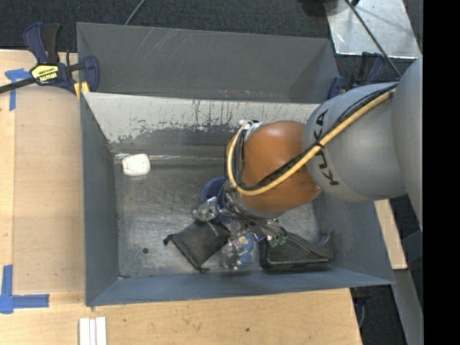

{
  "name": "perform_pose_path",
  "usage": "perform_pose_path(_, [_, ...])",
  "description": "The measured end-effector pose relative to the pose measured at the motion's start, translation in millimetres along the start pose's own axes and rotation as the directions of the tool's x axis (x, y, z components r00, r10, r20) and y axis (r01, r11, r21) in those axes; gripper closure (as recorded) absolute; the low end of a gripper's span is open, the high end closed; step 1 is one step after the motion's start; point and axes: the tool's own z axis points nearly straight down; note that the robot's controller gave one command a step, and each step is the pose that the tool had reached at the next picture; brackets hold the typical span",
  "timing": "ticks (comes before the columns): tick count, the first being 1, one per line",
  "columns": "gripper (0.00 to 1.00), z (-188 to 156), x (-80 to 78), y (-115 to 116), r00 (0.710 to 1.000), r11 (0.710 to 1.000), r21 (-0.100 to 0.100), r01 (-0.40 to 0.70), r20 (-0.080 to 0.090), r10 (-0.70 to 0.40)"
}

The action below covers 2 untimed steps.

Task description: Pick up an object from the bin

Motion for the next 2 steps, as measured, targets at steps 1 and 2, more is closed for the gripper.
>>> perform_pose_path(1, [1.00, -2.6, -3.3, 1.9, 1.000, 1.000, -0.001, 0.001, 0.008, -0.001])
perform_pose_path(2, [1.00, -153.9, -0.3, -6.3, 0.999, 0.999, 0.001, 0.040, 0.007, -0.040])
